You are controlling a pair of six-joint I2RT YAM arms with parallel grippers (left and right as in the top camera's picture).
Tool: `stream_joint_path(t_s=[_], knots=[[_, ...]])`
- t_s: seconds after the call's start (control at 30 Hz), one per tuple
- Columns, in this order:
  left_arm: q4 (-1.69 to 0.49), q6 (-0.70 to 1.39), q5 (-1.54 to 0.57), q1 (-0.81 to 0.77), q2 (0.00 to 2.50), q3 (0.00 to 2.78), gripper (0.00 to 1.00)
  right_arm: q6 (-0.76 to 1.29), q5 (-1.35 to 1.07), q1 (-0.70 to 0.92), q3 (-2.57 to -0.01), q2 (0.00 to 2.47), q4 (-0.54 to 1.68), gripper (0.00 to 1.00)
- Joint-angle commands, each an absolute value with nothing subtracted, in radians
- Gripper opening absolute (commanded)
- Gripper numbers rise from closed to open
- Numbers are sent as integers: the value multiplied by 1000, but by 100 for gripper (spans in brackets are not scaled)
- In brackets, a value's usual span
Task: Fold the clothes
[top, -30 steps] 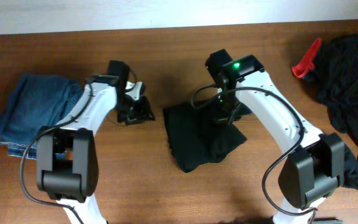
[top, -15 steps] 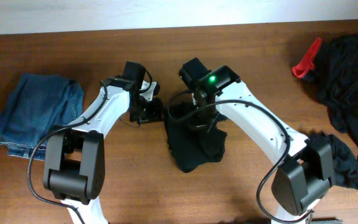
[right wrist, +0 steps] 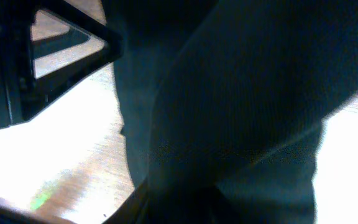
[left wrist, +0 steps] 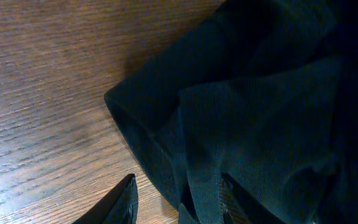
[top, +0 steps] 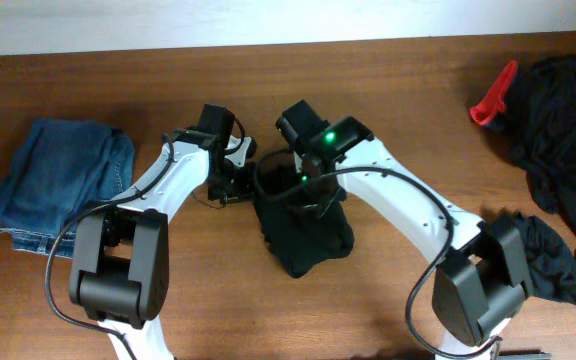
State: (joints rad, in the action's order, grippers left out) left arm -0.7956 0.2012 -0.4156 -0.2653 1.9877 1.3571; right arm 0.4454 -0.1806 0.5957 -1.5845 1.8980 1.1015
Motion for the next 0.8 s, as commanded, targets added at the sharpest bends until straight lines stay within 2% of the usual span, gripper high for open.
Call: stream_joint_path(t_s=[0.0,0.17,0.23,0.33,0.5,0.77], knots=[[-792,185,-402,-264,1968,1345,42,455,-259,642,-1540,1920,1067,25],[-792,185,-396,-264,1968,1345,42,467,-259,682,-1530,1920,1043,28],[-792,185,-395,-264,1968,1345,42,478,-258,693,-1525,1920,1032,36],[-792,185,-396,-264,1968,1345,42,541,-260,696,-1496,1920,987,39],[-793,185,-396,-264,1968,1345,42,581,-290,696,-1427,1920,918,39],[-797,185,-396,-264,1968,1345,41,402,-307,692,-1455,1824,944,39]])
